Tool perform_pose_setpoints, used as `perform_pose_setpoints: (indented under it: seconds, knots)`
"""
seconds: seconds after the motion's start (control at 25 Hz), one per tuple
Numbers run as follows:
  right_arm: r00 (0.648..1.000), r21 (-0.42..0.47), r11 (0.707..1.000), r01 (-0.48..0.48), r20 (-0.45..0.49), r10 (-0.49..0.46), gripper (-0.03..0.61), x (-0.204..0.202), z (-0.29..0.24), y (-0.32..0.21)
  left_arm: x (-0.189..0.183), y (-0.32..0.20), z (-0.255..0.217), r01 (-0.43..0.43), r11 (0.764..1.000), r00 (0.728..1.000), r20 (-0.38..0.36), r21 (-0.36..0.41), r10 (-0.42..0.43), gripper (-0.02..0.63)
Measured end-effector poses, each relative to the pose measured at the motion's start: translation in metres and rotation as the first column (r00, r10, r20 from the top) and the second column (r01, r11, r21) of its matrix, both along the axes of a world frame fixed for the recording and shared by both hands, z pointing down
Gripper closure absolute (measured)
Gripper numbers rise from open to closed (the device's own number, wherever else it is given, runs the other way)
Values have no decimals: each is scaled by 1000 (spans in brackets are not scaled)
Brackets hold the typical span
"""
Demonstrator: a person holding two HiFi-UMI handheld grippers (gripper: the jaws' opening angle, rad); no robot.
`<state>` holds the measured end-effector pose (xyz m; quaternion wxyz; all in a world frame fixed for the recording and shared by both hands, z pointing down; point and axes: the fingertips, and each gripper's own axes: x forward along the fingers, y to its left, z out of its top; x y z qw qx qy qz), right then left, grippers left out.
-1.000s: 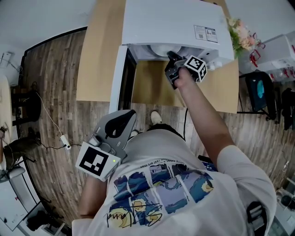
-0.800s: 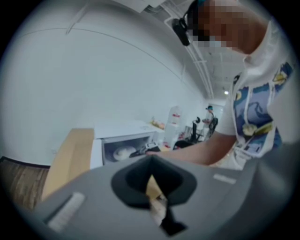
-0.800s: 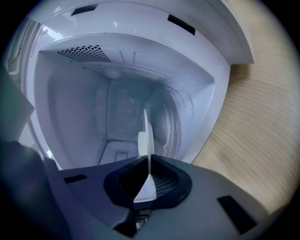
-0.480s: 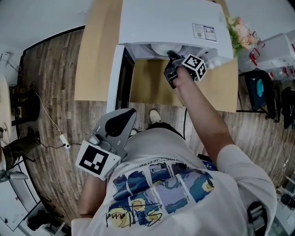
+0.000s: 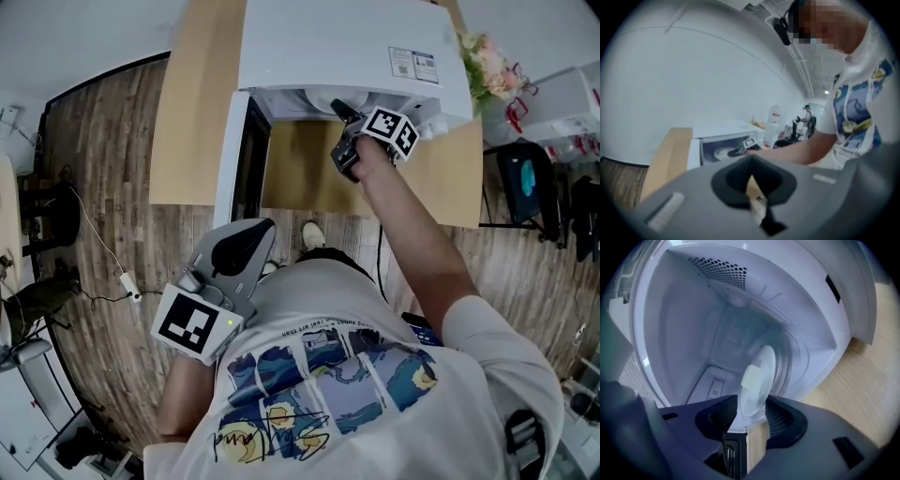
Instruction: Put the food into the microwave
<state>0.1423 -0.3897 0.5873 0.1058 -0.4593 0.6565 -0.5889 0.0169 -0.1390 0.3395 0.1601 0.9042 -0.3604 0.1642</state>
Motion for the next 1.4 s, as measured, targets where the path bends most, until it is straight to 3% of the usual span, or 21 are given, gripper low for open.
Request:
perform_pose_setpoints:
  seconds: [0.32,0.56,0.72,0.84,1.2,1.4]
  knots:
    - [972,49,983,175,-166,-165,360,-13,-6,8,2,0,0,-4,1000,1000,-3,0,4,606]
    - [879,36,943,331,-375,-295,359,-17,1,16,1,1,2,-14,1000,1000,5,4,14,606]
    - [822,-12,923,386,-450,-349,360,-17,8,23,1,2,2,-9,1000,1000,-1,1,9,606]
    - [802,-37,919,393,-476,-362,420,-13,13,25,2,2,2,-11,1000,1000,-3,1,11,606]
    - [739,-87,900,427,-540,-403,433,-8,22,30,1,5,4,-14,1000,1000,-8,1,14,606]
    - [740,-88,901,425,-539,-402,426,-5,24,29,-4,8,7,-21,1000,1000,3,0,21,606]
